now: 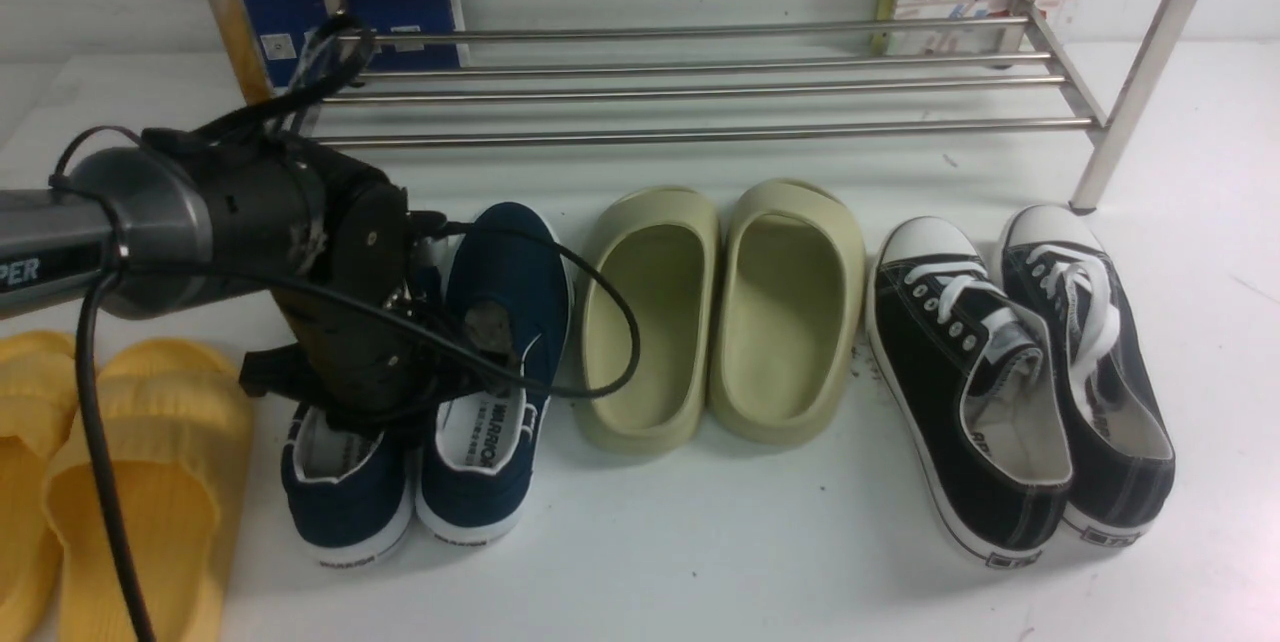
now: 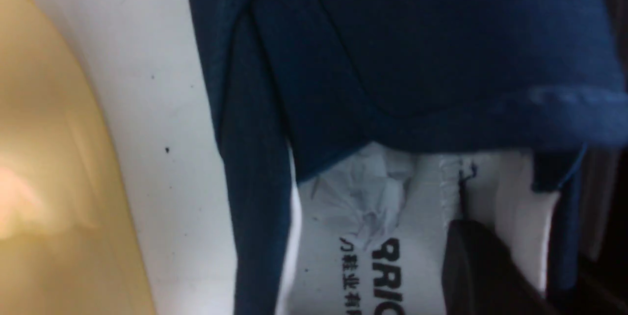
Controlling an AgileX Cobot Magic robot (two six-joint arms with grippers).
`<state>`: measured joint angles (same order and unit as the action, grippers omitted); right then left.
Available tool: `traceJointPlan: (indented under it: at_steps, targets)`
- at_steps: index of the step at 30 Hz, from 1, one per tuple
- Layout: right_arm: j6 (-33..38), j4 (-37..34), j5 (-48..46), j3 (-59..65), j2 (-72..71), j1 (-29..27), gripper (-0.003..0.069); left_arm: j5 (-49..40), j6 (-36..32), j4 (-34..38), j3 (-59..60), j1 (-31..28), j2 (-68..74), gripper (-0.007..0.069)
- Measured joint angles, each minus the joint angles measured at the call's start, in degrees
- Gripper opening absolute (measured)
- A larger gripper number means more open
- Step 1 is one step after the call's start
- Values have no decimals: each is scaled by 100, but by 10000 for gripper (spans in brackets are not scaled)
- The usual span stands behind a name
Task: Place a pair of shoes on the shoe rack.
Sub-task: Use the left arm to grab the shoe closest to it, then use the left arm to put a shoe into the shoe rack
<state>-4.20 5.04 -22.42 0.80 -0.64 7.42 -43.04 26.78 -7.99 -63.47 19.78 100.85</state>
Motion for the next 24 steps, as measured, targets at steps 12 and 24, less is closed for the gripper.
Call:
traceJointPlan:
  at_steps: [12,24]
  targets:
    - [0,185,0,0,0,0,237,-887,-195,-117,-1281,0,-876,-3]
    - [0,197,0,0,0,0,237,-928,-294,-105,-2471,-436,148,-3]
